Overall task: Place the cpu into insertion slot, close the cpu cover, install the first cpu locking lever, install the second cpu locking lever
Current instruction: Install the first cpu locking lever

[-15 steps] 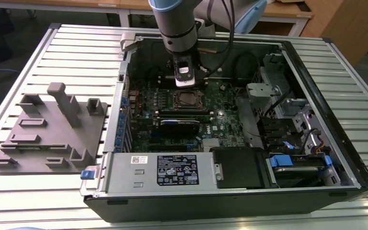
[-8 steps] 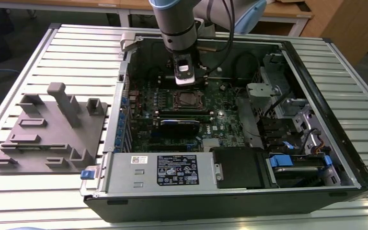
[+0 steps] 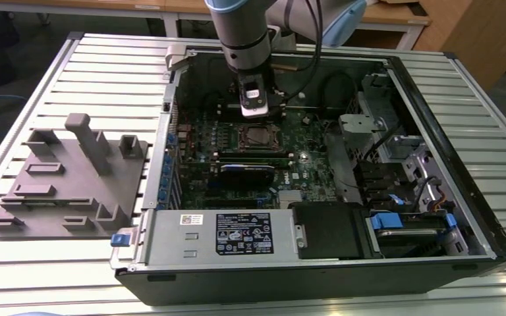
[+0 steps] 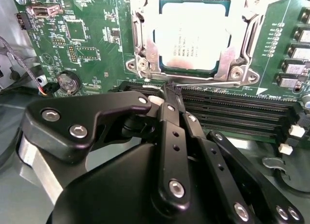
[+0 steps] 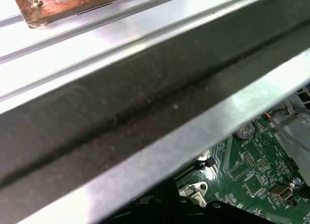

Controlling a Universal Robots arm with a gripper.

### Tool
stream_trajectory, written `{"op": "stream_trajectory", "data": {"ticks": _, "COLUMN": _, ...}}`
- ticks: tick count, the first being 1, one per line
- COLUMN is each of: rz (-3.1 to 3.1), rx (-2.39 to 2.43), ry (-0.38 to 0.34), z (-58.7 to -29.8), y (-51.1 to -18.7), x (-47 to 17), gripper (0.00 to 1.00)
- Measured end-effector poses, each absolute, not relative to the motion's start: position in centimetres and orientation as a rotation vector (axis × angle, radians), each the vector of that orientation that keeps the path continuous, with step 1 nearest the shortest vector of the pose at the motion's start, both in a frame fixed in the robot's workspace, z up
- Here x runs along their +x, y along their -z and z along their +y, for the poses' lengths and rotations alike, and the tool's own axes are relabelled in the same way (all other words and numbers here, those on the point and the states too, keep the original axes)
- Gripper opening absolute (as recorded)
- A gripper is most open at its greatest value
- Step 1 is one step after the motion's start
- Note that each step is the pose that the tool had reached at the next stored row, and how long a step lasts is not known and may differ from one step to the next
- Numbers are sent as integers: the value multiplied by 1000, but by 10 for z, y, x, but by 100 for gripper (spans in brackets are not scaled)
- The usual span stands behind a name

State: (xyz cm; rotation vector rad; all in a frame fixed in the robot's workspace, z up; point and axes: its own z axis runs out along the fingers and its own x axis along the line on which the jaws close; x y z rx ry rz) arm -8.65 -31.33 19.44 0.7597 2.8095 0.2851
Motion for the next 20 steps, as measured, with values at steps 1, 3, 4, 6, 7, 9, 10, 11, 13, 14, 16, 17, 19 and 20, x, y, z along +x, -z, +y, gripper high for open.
{"op": "stream_trajectory", "data": {"ticks": 1, "rz": 2810, "rx": 756, "ry": -280, "z": -313, "y": -194, "x": -86, "gripper": 10}}
{"op": "stream_trajectory", "data": {"ticks": 3, "rz": 2811, "rx": 750, "ry": -267, "z": -313, "y": -193, "x": -87, "gripper": 10}}
{"op": "stream_trajectory", "data": {"ticks": 4, "rz": 2811, "rx": 747, "ry": -260, "z": -313, "y": -193, "x": -87, "gripper": 10}}
{"op": "stream_trajectory", "data": {"ticks": 6, "rz": 2812, "rx": 742, "ry": -254, "z": -313, "y": -192, "x": -87, "gripper": 10}}
{"op": "stream_trajectory", "data": {"ticks": 7, "rz": 2812, "rx": 741, "ry": -253, "z": -313, "y": -192, "x": -86, "gripper": 10}}
{"op": "stream_trajectory", "data": {"ticks": 9, "rz": 2812, "rx": 738, "ry": -252, "z": -313, "y": -191, "x": -86, "gripper": 10}}
{"op": "stream_trajectory", "data": {"ticks": 10, "rz": 2813, "rx": 737, "ry": -251, "z": -313, "y": -191, "x": -86, "gripper": 10}}
{"op": "stream_trajectory", "data": {"ticks": 11, "rz": 2813, "rx": 736, "ry": -251, "z": -313, "y": -191, "x": -86, "gripper": 10}}
{"op": "stream_trajectory", "data": {"ticks": 13, "rz": 2813, "rx": 736, "ry": -250, "z": -313, "y": -191, "x": -87, "gripper": 10}}
{"op": "stream_trajectory", "data": {"ticks": 14, "rz": 2813, "rx": 736, "ry": -250, "z": -313, "y": -191, "x": -87, "gripper": 10}}
{"op": "stream_trajectory", "data": {"ticks": 16, "rz": 2814, "rx": 737, "ry": -255, "z": -313, "y": -191, "x": -87, "gripper": 10}}
{"op": "stream_trajectory", "data": {"ticks": 17, "rz": 2814, "rx": 738, "ry": -264, "z": -313, "y": -191, "x": -87, "gripper": 10}}
{"op": "stream_trajectory", "data": {"ticks": 19, "rz": 2815, "rx": 740, "ry": -275, "z": -313, "y": -191, "x": -86, "gripper": 10}}
{"op": "stream_trajectory", "data": {"ticks": 20, "rz": 2815, "rx": 740, "ry": -275, "z": -313, "y": -191, "x": -86, "gripper": 10}}
